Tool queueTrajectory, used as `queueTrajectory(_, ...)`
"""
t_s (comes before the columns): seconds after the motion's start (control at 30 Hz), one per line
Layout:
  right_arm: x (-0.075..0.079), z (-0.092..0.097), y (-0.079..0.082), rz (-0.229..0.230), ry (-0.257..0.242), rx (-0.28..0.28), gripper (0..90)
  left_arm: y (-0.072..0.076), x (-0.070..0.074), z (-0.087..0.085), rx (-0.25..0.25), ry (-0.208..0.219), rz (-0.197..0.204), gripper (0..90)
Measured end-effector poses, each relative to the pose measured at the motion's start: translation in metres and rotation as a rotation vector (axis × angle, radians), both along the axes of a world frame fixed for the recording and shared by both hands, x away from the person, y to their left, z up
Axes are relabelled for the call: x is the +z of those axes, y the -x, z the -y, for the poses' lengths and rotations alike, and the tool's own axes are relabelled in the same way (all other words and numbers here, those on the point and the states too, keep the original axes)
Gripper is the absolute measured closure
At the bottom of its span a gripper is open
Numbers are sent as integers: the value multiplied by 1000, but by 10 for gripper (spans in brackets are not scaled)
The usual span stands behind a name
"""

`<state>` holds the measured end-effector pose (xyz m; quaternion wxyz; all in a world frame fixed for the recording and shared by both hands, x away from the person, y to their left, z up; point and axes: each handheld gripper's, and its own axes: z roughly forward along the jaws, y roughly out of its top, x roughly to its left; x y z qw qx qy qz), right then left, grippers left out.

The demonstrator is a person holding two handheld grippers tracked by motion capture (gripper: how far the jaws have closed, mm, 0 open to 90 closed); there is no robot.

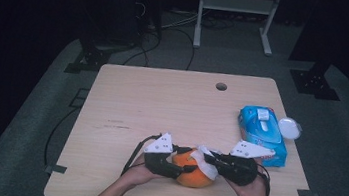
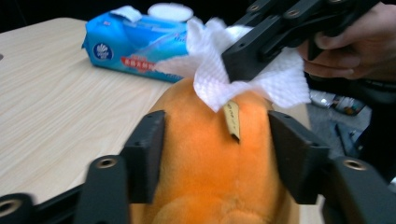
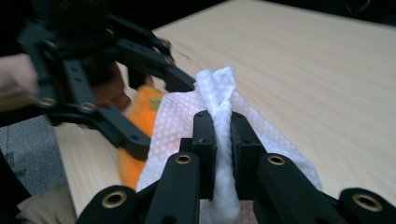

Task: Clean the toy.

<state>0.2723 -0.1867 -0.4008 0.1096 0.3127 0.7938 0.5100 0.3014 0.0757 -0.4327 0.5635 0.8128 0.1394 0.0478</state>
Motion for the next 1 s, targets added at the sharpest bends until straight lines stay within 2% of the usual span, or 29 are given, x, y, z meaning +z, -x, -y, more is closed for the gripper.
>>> queueTrajectory(0.1, -4, 7, -5, -22, 3, -24, 820, -3, -1, 0, 0, -4, -22, 249)
queueTrajectory(0.13, -4, 7, -5, -22, 3, -24, 820, -3, -1, 0, 0, -4, -22, 236)
queueTrajectory(0.17, -5, 11, -7, -21, 21, -49, 820, -3, -2, -2, -9, -8, -21, 236)
queueTrajectory(0.23, -7, 15, -9, -43, 19, -56, 818, -3, -3, -2, -9, -9, -17, 249)
queueTrajectory(0.27, -7, 15, -10, -45, 15, -61, 819, -3, -3, -1, -5, -13, -11, 288)
queueTrajectory(0.33, -6, 14, -8, -36, 11, -66, 819, -3, -3, -1, -1, -14, -9, 316)
queueTrajectory(0.37, 0, 8, -3, -9, 1, -44, 819, -2, -4, 1, 3, -8, -7, 317)
queueTrajectory(0.4, 3, 4, 0, -2, -14, -18, 819, -2, -5, 2, 5, -10, -4, 316)
queueTrajectory(0.43, 5, -1, 3, 9, -11, -3, 819, -2, -5, 2, 4, -10, -2, 316)
queueTrajectory(0.5, 5, -8, 6, 29, 32, 9, 818, -2, -4, 2, 3, -14, 0, 305)
queueTrajectory(0.6, -1, -5, 0, 9, 37, 0, 819, -4, -2, -1, 6, -18, -25, 201)
queueTrajectory(0.7, -5, 4, -5, 16, 70, -56, 819, -8, -3, -5, 17, -35, -53, 105)
queueTrajectory(0.77, -6, 14, -9, -10, 50, -84, 819, -10, -8, -5, 18, -52, -66, 113)
queueTrajectory(0.83, -7, 18, -11, -23, 40, -96, 819, -10, -11, -3, 9, -47, -71, 156)
queueTrajectory(0.93, -4, 16, -8, 1, 45, -105, 819, -8, -10, -1, 18, -56, -57, 246)
queueTrajectory(1.0, 1, 13, -4, 16, 25, -89, 819, -6, -10, -1, 25, -59, -47, 272)
